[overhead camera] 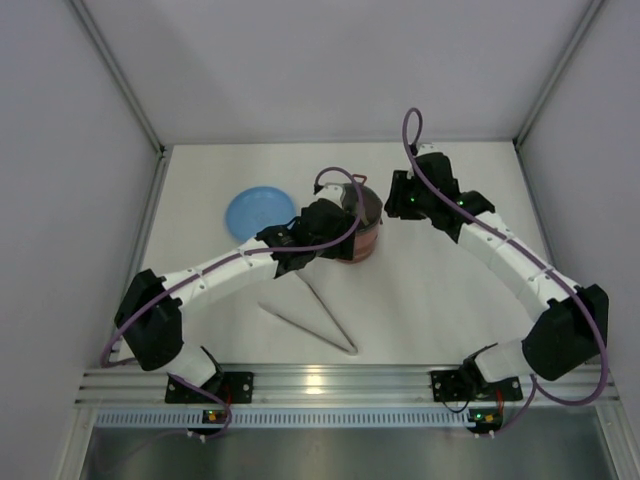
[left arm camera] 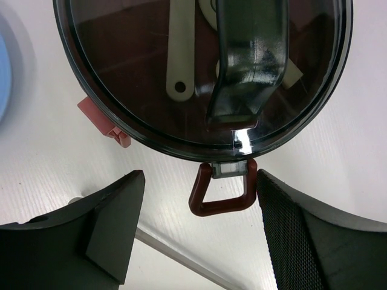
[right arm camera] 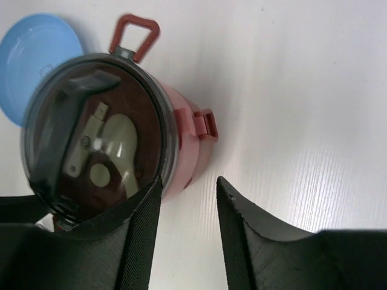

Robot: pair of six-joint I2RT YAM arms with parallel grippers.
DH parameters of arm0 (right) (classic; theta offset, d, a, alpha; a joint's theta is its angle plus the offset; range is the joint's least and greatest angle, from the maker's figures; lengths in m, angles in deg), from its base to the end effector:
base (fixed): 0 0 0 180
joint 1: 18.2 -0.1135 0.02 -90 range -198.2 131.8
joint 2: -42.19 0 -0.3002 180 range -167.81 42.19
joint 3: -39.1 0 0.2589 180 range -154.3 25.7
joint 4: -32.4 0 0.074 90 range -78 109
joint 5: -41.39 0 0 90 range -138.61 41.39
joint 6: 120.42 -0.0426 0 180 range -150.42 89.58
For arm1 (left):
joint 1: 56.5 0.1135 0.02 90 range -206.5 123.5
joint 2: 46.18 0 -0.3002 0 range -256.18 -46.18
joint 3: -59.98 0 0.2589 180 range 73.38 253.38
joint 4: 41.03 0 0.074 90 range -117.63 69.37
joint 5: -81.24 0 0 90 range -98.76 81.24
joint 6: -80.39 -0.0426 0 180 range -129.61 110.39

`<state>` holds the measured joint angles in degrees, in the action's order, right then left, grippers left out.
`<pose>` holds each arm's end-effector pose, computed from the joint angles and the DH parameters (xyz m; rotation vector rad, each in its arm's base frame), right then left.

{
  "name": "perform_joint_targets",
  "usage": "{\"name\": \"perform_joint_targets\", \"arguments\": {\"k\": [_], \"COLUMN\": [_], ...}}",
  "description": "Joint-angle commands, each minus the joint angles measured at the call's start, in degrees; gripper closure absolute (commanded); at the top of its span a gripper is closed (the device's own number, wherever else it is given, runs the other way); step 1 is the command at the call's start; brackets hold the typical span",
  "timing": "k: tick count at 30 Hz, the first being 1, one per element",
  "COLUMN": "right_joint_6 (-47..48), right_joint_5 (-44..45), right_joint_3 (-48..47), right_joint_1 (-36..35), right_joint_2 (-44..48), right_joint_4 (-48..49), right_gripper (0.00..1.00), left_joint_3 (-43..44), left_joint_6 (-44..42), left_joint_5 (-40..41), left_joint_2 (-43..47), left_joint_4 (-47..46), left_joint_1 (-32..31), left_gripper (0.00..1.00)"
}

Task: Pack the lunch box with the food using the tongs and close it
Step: Close the fastener on the packing box.

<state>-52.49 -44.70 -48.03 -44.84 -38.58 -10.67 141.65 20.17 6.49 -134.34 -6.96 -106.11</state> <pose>0.2896 0.1420 0.3689 -0.0509 2.2378 0.3935 0.2386 -0.2632 0.3094 0.2544 2.2721 -0.4359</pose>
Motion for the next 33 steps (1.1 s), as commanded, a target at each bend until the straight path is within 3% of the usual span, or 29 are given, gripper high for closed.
{"name": "perform_joint_targets", "arguments": {"k": [1,10,33], "right_joint_6": [-3.8,-8.6,-15.1], "right_joint_5": [1.9,-0.2,-3.5], "right_joint_3": [4.5,11.0,11.9], "right_joint_1": [-1.0,-0.9,2.2], "right_joint_2": [2.3,-1.5,-11.5], "right_joint_4": [0.2,7.6,18.6], "right_gripper": [0.60,0.82,0.96], "left_joint_3": [1.7,1.6,1.4], "left_joint_6": [-1.2,-1.2,-1.0], "left_joint_5": [1.7,2.1,4.2], "left_joint_2": [0.9,1.2,2.4], "left_joint_4": [-0.7,-0.1,2.3], "left_joint_1": [-0.2,-0.2,-0.2], "left_gripper": [0.21,0.21,0.21]}}
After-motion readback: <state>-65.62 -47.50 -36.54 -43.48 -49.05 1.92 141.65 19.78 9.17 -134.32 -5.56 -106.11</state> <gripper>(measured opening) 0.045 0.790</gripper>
